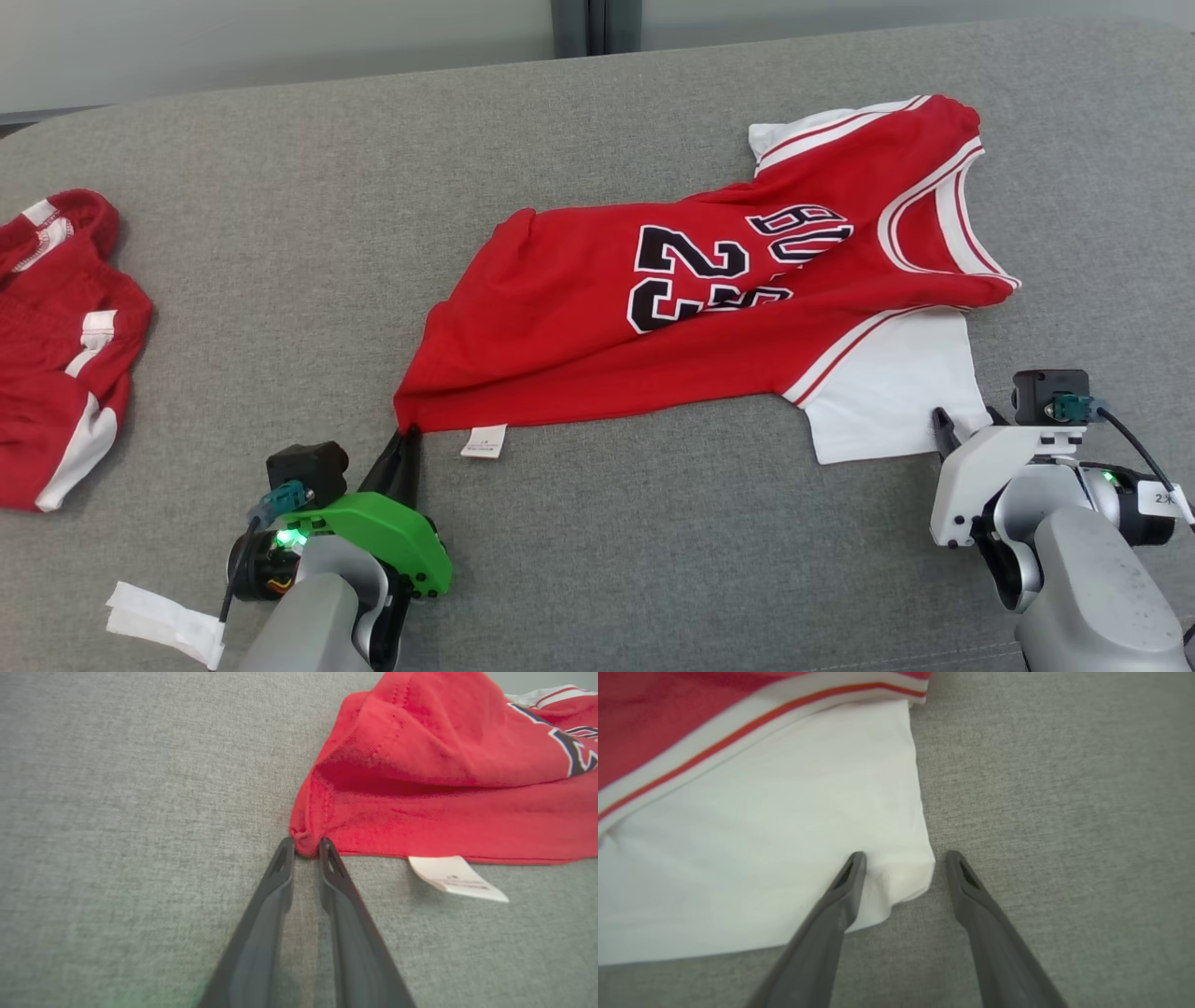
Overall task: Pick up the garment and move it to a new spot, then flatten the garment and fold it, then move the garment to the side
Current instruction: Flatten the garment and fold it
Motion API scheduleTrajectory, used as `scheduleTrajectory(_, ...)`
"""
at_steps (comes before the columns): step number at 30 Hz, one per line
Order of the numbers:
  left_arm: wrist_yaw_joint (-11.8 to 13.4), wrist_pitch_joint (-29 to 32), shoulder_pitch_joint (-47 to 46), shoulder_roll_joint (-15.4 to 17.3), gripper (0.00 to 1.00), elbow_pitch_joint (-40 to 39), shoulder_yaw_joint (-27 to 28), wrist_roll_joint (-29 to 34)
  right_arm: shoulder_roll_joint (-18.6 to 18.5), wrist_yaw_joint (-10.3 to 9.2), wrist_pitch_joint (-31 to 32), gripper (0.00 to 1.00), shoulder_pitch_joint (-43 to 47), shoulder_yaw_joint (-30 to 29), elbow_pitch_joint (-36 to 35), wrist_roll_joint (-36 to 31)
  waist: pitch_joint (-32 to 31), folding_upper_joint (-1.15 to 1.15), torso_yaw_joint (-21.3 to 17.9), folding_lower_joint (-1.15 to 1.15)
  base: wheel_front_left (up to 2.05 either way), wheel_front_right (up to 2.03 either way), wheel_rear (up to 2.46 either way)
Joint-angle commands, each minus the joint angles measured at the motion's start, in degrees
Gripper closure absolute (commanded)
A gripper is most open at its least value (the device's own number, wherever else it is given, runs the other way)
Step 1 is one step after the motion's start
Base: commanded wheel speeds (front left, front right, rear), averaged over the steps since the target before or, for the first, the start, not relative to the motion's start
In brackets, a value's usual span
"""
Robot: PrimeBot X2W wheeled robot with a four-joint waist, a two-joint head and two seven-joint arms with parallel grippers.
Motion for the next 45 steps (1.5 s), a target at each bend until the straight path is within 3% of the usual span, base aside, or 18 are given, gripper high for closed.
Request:
scheduleTrajectory(1, 0.07, 0.65, -0.2, 0.18, 1.0, 1.12, -0.49, -0.33, 1.87, 0.71, 1.71, 1.0, 2.1, 1.38, 2.39, 0.95, -0.02, 0.0, -0.13, 0.0, 0.0, 0.0, 0.0)
scheduleTrajectory(6, -0.54, -0.33, -0.1, 0.13, 1.0, -1.88, -0.35, -2.36, 0.67, 0.49, -1.47, 1.0, 2.33, 1.3, -1.7, 3.97, -1.28, 0.0, -0.12, 0.0, 0.0, 0.0, 0.0)
scheduleTrajectory(7, -0.61, -0.49, 1.44, 0.03, 1.0, -8.19, 0.12, -5.73, 0.0, 0.44, -3.39, 1.0, 2.52, 1.66, -7.1, 7.39, -2.45, 0.0, -0.22, 0.0, 0.0, 0.0, 0.0)
scheduleTrajectory(13, -0.64, -0.5, 5.4, 0.17, 1.0, -25.99, -1.44, -16.15, -0.09, 0.41, -4.42, 1.0, 4.56, 1.91, -19.86, 15.78, -4.18, 0.0, -0.57, 0.0, 0.0, 0.0, 0.0)
scheduleTrajectory(16, -0.65, -0.03, 7.07, 1.94, 1.0, -35.06, -2.5, -22.07, -0.72, 0.41, -3.96, 1.0, 5.76, 1.05, -28.05, 20.23, -4.89, 0.0, -0.87, 0.0, 0.0, 0.0, 0.0)
scheduleTrajectory(23, -0.65, 4.84, 8.46, 3.11, 1.0, -53.56, -1.99, -37.22, -1.84, 0.41, -1.68, 1.0, 6.01, -1.82, -44.42, 25.12, -5.55, 0.0, -1.5, 0.0, 0.0, 0.0, 0.0)
scheduleTrajectory(29, 0.69, 10.57, 2.53, 2.37, 1.0, -62.15, -0.02, -46.9, -4.01, 0.41, 0.99, 1.0, 0.41, -3.55, -52.81, 24.5, -3.72, 0.0, -2.07, 0.0, 0.0, 0.0, 0.0)
scheduleTrajectory(34, 4.01, 14.83, -6.29, 4.12, 1.0, -63.17, 0.88, -47.41, -4.79, 0.41, 3.43, 1.0, -9.23, -2.31, -52.0, 24.96, 0.13, 0.0, -3.78, 0.0, 0.0, 0.0, 0.0)
scheduleTrajectory(39, 6.93, 17.98, -17.53, 6.13, 1.0, -58.44, 2.05, -45.68, -4.71, 0.41, 5.09, 1.0, -22.56, -0.25, -42.59, 27.23, 7.2, 0.0, -6.14, 0.0, 0.0, 0.0, 0.0)
scheduleTrajectory(41, 6.51, 17.76, -22.4, 7.85, 1.0, -55.4, 2.4, -42.83, -6.5, 0.42, 4.2, 1.0, -28.41, 2.1, -37.28, 24.45, 10.45, 0.0, -7.1, 0.0, 0.0, 0.0, 0.0)
scheduleTrajectory(45, 5.5, 16.21, -31.35, 9.5, 1.0, -47.31, 3.41, -39.11, -5.51, 0.41, -0.38, 1.0, -39.9, 4.96, -24.45, 22.38, 16.06, 0.0, -8.78, 0.0, 0.0, 0.0, 0.0)
